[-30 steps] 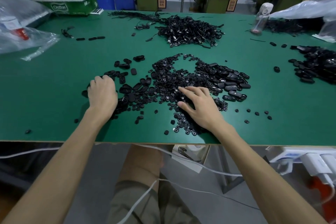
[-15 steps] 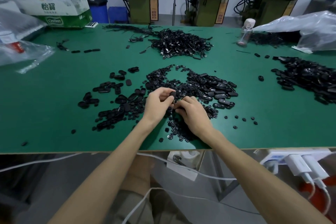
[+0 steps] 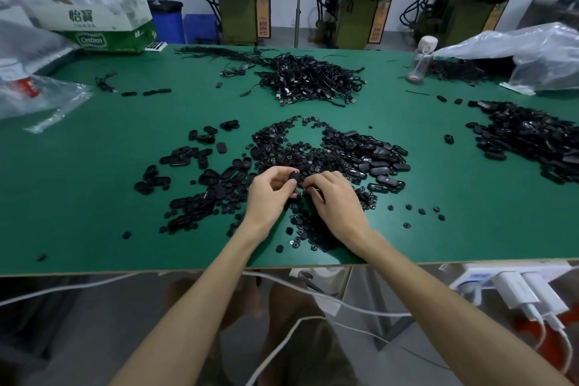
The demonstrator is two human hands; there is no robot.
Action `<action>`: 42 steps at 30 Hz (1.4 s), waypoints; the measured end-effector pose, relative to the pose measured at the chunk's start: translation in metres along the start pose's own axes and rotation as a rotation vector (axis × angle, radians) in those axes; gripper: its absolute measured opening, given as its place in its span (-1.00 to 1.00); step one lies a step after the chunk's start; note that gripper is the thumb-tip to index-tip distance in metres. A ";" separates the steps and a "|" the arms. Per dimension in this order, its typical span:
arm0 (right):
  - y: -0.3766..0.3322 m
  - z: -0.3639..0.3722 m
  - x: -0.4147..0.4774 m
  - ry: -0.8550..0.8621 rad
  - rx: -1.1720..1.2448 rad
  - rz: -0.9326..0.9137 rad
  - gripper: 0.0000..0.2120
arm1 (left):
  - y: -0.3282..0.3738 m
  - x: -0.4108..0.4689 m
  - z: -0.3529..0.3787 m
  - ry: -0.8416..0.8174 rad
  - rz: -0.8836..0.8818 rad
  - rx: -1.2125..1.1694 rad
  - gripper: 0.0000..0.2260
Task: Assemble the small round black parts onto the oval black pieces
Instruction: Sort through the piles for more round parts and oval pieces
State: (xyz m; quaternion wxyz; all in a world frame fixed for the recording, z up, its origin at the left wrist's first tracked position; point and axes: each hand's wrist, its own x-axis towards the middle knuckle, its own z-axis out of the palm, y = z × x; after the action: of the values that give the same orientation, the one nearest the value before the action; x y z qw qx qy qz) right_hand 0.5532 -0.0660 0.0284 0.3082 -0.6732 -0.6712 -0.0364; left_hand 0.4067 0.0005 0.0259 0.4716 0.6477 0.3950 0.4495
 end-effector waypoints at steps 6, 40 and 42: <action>-0.001 0.000 -0.001 0.058 -0.007 0.021 -0.84 | -0.004 0.002 0.000 0.002 0.001 -0.029 -0.82; 0.002 0.001 -0.003 0.081 0.057 0.041 -0.84 | -0.002 0.000 -0.001 -0.015 -0.053 -0.147 -0.80; 0.002 0.000 -0.003 0.089 0.095 0.074 -0.85 | -0.001 0.000 -0.002 -0.033 -0.047 -0.158 -0.76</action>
State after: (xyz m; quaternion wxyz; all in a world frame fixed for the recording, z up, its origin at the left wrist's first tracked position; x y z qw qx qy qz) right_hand 0.5546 -0.0686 0.0264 0.3705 -0.6797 -0.6326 -0.0230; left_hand 0.4049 0.0011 0.0253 0.5381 0.6064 0.3654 0.4574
